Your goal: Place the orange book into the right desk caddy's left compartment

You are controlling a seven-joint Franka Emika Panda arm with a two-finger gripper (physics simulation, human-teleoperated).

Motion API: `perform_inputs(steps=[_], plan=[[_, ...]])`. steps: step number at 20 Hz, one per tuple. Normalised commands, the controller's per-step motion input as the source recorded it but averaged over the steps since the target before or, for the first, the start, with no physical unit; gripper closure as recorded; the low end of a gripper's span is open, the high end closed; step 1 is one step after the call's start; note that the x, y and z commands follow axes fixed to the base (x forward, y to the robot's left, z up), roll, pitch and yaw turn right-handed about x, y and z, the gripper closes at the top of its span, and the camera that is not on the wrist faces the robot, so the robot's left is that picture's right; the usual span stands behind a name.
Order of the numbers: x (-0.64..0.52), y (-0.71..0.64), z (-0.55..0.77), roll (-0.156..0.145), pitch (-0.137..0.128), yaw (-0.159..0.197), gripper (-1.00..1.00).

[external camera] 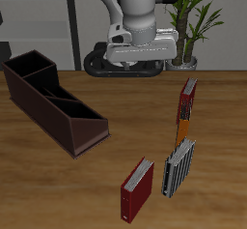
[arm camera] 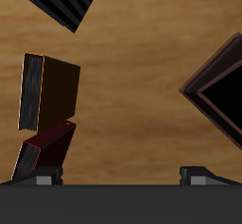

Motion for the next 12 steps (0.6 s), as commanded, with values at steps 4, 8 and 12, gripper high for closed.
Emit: perform_inputs(steps=[4, 8, 12], plan=[[0.27, 0.46, 0.04, 0.016, -0.014, -0.008, -1.00], [0.26, 0.54, -0.05, 0.005, -0.019, 0.012, -1.00], [0.22, 0.47, -0.15, -0.001, -0.031, 0.027, -1.00]])
